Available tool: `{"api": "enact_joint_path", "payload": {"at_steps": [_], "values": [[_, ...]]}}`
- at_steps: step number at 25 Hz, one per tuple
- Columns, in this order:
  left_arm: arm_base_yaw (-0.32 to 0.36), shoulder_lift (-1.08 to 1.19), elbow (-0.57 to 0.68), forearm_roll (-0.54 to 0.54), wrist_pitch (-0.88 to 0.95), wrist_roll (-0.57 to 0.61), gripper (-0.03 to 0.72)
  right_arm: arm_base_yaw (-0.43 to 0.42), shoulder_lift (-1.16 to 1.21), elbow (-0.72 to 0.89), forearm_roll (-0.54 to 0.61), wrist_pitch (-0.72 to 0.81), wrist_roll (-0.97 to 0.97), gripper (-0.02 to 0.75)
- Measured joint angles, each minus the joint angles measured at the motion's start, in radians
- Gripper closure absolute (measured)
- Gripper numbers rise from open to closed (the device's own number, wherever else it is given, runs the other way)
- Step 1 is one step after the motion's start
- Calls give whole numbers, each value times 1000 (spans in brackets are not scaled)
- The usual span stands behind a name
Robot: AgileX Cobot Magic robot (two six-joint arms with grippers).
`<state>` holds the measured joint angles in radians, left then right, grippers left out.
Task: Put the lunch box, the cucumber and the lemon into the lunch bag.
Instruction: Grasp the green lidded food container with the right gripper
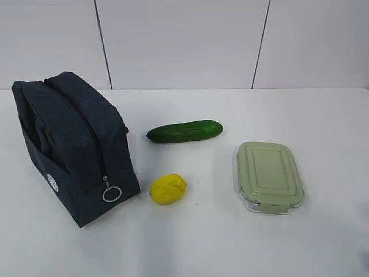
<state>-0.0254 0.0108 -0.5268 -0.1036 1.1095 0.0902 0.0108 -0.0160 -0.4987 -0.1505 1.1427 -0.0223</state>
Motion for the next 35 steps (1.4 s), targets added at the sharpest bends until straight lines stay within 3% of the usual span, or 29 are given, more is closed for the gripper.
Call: {"api": "enact_joint_path", "payload": {"at_steps": [35], "values": [[0,0,0,0,0,0,453,0,0,0,0,0,0,288]]}}
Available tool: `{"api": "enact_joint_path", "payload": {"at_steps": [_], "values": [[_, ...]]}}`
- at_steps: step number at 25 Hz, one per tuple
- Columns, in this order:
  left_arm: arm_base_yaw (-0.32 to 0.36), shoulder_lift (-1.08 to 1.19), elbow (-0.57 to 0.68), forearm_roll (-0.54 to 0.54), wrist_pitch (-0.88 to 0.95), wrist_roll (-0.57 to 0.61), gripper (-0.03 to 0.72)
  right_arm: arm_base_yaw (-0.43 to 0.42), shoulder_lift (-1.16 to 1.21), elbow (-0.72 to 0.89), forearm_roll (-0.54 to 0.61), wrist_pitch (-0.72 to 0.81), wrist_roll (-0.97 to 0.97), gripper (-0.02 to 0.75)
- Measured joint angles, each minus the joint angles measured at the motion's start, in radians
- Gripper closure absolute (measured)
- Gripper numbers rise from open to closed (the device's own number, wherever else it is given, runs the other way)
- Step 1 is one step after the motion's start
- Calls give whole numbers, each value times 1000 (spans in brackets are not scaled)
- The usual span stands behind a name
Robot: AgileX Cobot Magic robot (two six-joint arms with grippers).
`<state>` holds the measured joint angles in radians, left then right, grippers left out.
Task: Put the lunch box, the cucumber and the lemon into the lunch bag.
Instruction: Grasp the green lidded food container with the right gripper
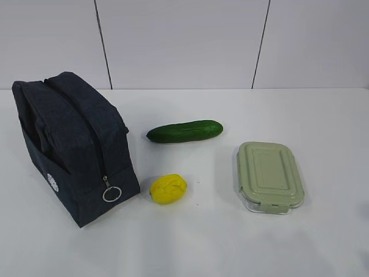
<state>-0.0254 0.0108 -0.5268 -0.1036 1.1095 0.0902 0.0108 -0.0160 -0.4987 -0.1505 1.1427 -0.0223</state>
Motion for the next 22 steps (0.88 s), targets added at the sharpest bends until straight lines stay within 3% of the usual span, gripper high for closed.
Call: {"api": "enact_joint_path", "payload": {"at_steps": [22], "values": [[0,0,0,0,0,0,453,0,0,0,3,2,0,288]]}}
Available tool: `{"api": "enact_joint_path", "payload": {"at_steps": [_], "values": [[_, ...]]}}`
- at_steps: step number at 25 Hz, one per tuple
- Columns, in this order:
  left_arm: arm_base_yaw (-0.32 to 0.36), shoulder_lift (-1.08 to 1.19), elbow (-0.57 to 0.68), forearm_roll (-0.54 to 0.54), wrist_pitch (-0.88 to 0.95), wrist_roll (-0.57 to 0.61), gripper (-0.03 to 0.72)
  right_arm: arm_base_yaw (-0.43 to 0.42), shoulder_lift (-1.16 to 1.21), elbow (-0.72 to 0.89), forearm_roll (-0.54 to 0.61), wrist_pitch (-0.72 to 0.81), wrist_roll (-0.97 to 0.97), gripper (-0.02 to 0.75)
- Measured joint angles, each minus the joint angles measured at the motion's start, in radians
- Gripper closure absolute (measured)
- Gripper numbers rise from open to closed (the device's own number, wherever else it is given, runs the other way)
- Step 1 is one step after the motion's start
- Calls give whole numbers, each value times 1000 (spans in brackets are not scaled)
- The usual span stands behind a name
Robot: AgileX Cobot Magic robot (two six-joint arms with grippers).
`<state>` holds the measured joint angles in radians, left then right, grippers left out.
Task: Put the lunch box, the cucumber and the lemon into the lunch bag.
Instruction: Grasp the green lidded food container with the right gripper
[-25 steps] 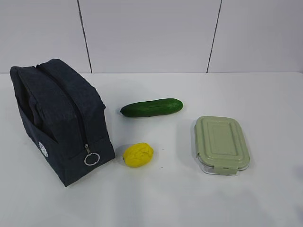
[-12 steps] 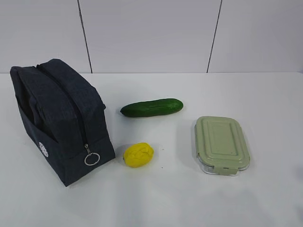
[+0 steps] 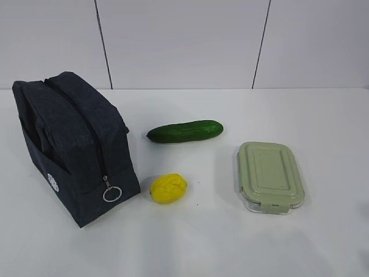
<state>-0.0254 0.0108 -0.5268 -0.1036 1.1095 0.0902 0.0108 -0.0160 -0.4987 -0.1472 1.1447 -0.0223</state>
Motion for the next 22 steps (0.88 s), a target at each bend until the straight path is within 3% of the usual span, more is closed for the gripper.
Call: {"api": "enact_joint_path", "payload": {"at_steps": [7,16,22], "values": [[0,0,0,0,0,0,453,0,116,-31,193,0,17,283],[0,0,0,0,0,0,453,0,462,-146,274,-76,-20,278],[0,0,0,0,0,0,453,0,651,-202,402,-146,-117,277]]}}
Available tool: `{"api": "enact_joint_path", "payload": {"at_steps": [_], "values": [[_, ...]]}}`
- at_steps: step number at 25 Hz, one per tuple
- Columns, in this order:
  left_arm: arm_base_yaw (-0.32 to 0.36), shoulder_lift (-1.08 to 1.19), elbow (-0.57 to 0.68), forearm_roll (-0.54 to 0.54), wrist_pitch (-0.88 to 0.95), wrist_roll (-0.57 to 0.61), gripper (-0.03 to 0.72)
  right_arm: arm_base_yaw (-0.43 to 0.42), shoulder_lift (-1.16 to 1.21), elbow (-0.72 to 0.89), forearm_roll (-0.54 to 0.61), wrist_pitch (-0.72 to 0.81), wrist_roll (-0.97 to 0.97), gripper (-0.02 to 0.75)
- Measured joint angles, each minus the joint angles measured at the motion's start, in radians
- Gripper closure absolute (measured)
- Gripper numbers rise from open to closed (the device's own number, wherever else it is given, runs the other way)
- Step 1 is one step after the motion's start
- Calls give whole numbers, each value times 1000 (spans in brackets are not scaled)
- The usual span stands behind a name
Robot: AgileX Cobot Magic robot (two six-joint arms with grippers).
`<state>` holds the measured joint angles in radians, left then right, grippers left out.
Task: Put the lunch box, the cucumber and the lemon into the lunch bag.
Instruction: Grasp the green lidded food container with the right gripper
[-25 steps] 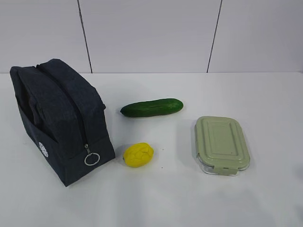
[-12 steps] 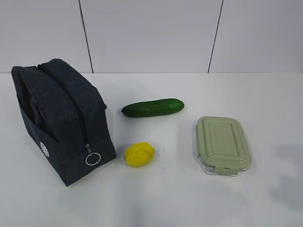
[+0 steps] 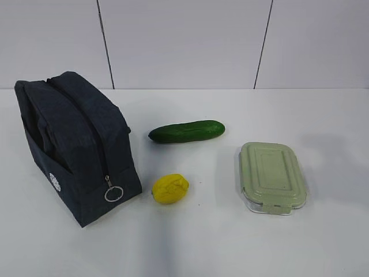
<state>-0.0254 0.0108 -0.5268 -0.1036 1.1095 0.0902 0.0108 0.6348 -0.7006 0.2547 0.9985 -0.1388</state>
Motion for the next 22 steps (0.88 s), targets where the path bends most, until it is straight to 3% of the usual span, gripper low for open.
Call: {"api": "enact_joint_path", "payload": {"at_steps": [13,17,22], "values": [[0,0,0,0,0,0,453,0,337,-157,124,-13,-147,274],[0,0,0,0,0,0,453,-56,431,-202,319,-33,-267,274],[0,0,0,0,0,0,453,-235,562,-236,571,83,-498,274]]}}
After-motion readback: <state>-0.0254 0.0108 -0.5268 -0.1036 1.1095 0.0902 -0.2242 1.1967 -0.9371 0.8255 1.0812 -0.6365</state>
